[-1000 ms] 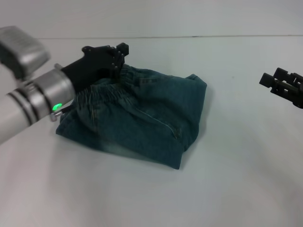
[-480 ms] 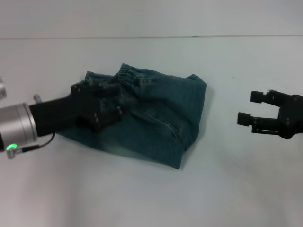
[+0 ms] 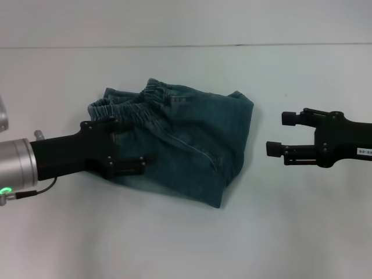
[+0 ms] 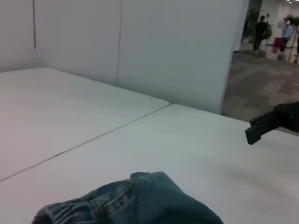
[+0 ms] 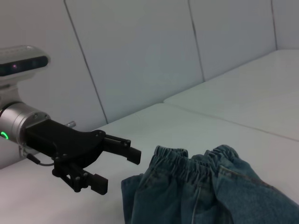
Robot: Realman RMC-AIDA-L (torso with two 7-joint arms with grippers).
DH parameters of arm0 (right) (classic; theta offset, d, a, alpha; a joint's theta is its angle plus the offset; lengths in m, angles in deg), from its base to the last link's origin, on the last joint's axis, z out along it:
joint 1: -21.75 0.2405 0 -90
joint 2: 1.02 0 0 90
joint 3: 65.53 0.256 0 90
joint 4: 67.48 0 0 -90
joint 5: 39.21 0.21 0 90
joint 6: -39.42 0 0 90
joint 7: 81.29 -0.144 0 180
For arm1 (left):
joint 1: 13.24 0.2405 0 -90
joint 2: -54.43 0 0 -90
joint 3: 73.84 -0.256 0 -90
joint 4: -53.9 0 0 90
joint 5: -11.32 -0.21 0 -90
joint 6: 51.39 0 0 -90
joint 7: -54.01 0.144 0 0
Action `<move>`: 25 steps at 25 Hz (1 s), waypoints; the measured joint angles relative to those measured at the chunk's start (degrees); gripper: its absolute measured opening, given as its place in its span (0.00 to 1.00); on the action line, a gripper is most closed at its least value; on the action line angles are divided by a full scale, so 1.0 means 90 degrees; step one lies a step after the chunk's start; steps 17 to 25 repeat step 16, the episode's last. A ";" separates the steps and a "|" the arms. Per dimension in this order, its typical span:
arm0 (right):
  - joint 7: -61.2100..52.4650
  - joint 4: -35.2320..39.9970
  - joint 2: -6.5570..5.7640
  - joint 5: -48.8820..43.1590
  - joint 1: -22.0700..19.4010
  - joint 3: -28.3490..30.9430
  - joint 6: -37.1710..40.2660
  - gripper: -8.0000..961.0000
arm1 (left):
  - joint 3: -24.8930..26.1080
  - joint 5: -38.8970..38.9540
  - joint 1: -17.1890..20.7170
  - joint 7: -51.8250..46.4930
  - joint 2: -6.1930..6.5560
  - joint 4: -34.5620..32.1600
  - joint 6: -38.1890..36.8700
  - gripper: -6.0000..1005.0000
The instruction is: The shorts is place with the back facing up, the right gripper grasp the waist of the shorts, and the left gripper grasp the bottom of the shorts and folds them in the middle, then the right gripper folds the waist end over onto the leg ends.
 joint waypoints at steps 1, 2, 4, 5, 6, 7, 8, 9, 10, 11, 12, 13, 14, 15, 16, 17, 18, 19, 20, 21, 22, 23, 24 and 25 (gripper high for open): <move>-0.0011 0.0001 0.0002 0.0005 0.0004 -0.0034 -0.0034 0.99 | 0.0039 0.0000 0.0007 -0.0001 0.0000 0.0014 0.0000 0.78; -0.0020 0.0001 0.0005 0.0012 0.0009 -0.0070 -0.0080 0.99 | 0.0080 -0.0001 0.0018 -0.0002 0.0000 0.0032 -0.0001 0.80; -0.0024 0.0002 0.0007 0.0017 0.0022 -0.0105 -0.0123 0.99 | 0.0106 -0.0003 0.0037 -0.0002 0.0000 0.0050 -0.0015 0.85; -0.0026 0.0003 0.0008 0.0019 0.0029 -0.0117 -0.0130 0.99 | 0.0106 -0.0004 0.0045 -0.0002 0.0000 0.0050 -0.0026 0.87; -0.0029 0.0003 0.0008 0.0021 0.0037 -0.0129 -0.0136 0.99 | 0.0105 -0.0005 0.0053 -0.0002 0.0000 0.0052 -0.0028 0.90; -0.0031 0.0005 0.0009 0.0023 0.0047 -0.0142 -0.0144 0.99 | 0.0106 -0.0006 0.0061 -0.0002 0.0000 0.0060 -0.0028 0.92; -0.0033 0.0005 0.0010 0.0025 0.0059 -0.0154 -0.0156 0.99 | 0.0104 -0.0010 0.0065 -0.0002 0.0000 0.0084 -0.0021 0.92; -0.0035 0.0005 0.0010 0.0028 0.0071 -0.0159 -0.0166 0.99 | 0.0104 -0.0013 0.0066 -0.0002 0.0000 0.0111 -0.0008 0.92; -0.0037 0.0004 0.0010 0.0028 0.0085 -0.0167 -0.0172 0.99 | 0.0104 -0.0015 0.0065 0.0002 0.0000 0.0134 0.0003 0.92; -0.0039 0.0002 0.0010 0.0028 0.0097 -0.0172 -0.0174 0.99 | 0.0104 -0.0018 0.0059 0.0011 0.0000 0.0156 0.0015 0.92; -0.0042 0.0002 0.0010 0.0028 0.0114 -0.0179 -0.0177 0.99 | 0.0103 -0.0020 0.0056 0.0020 0.0000 0.0165 0.0025 0.92; -0.0047 -0.0001 0.0010 0.0028 0.0132 -0.0185 -0.0178 0.99 | 0.0103 -0.0020 0.0056 0.0025 0.0000 0.0165 0.0037 0.92; -0.0051 -0.0004 0.0010 0.0028 0.0147 -0.0193 -0.0179 0.99 | 0.0104 -0.0020 0.0056 0.0026 0.0000 0.0165 0.0053 0.92; -0.0057 -0.0007 0.0010 0.0028 0.0161 -0.0208 -0.0179 0.99 | 0.0104 -0.0020 0.0058 0.0027 0.0000 0.0165 0.0064 0.92; -0.0061 -0.0008 0.0010 0.0029 0.0169 -0.0227 -0.0180 0.99 | 0.0104 -0.0020 0.0060 0.0028 0.0000 0.0165 0.0070 0.92; -0.0061 -0.0008 0.0010 0.0029 0.0169 -0.0227 -0.0180 0.99 | 0.0104 -0.0020 0.0060 0.0028 0.0000 0.0165 0.0070 0.92; -0.0061 -0.0008 0.0010 0.0029 0.0169 -0.0227 -0.0180 0.99 | 0.0104 -0.0020 0.0060 0.0028 0.0000 0.0165 0.0070 0.92; -0.0061 -0.0008 0.0010 0.0029 0.0169 -0.0227 -0.0180 0.99 | 0.0104 -0.0020 0.0060 0.0028 0.0000 0.0165 0.0070 0.92; -0.0061 -0.0008 0.0010 0.0029 0.0169 -0.0227 -0.0180 0.99 | 0.0104 -0.0020 0.0060 0.0028 0.0000 0.0165 0.0070 0.92; -0.0061 -0.0008 0.0010 0.0029 0.0169 -0.0227 -0.0180 0.99 | 0.0104 -0.0020 0.0060 0.0028 0.0000 0.0165 0.0070 0.92; -0.0061 -0.0008 0.0010 0.0029 0.0169 -0.0227 -0.0180 0.99 | 0.0104 -0.0020 0.0060 0.0028 0.0000 0.0165 0.0070 0.92; -0.0061 -0.0008 0.0010 0.0029 0.0169 -0.0227 -0.0180 0.99 | 0.0104 -0.0020 0.0060 0.0028 0.0000 0.0165 0.0070 0.92; -0.0061 -0.0008 0.0010 0.0029 0.0169 -0.0227 -0.0180 0.99 | 0.0104 -0.0020 0.0060 0.0028 0.0000 0.0165 0.0070 0.92; -0.0061 -0.0008 0.0010 0.0029 0.0169 -0.0227 -0.0180 0.99 | 0.0104 -0.0020 0.0060 0.0028 0.0000 0.0165 0.0070 0.92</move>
